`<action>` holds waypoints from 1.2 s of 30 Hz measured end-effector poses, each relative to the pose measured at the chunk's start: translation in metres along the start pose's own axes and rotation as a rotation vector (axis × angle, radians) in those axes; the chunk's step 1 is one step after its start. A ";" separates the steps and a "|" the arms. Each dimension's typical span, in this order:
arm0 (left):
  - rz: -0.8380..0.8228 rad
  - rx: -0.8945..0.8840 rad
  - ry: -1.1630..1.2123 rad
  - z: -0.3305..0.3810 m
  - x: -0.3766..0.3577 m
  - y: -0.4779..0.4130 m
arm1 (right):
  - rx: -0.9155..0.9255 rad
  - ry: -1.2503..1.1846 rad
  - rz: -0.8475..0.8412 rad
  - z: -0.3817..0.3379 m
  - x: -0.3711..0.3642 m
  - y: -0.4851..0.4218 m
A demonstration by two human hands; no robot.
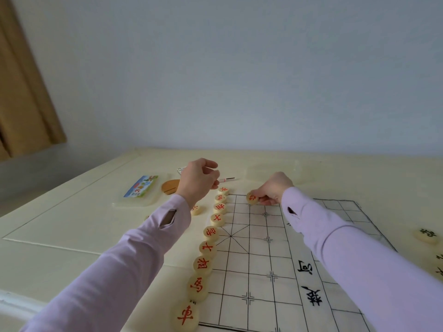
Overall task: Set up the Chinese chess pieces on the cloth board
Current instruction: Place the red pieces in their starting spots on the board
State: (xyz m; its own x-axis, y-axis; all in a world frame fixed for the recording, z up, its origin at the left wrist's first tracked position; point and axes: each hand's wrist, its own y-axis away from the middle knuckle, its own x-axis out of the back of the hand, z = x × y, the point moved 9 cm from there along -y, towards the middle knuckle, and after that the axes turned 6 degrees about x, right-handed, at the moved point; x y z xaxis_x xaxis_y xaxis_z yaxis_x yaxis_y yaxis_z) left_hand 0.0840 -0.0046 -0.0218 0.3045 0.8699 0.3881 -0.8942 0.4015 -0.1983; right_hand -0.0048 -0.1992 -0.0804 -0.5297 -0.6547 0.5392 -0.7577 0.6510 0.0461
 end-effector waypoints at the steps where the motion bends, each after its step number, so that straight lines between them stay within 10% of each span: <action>1: 0.001 0.000 0.000 -0.001 0.001 0.000 | -0.009 0.020 0.003 0.001 -0.001 0.000; 25: 0.053 0.061 -0.020 -0.024 0.039 0.008 | 0.061 0.168 0.157 -0.015 0.000 0.010; 36: 0.233 0.122 -0.123 -0.062 0.123 0.020 | 0.211 -0.018 -0.047 -0.059 -0.043 0.046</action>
State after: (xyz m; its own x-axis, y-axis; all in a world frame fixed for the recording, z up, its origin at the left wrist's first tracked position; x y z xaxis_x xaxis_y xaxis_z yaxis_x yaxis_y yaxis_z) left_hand 0.1238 0.1285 -0.0333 0.0512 0.8903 0.4525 -0.9704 0.1515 -0.1883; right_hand 0.0057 -0.1181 -0.0522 -0.4972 -0.6902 0.5258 -0.8437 0.5260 -0.1073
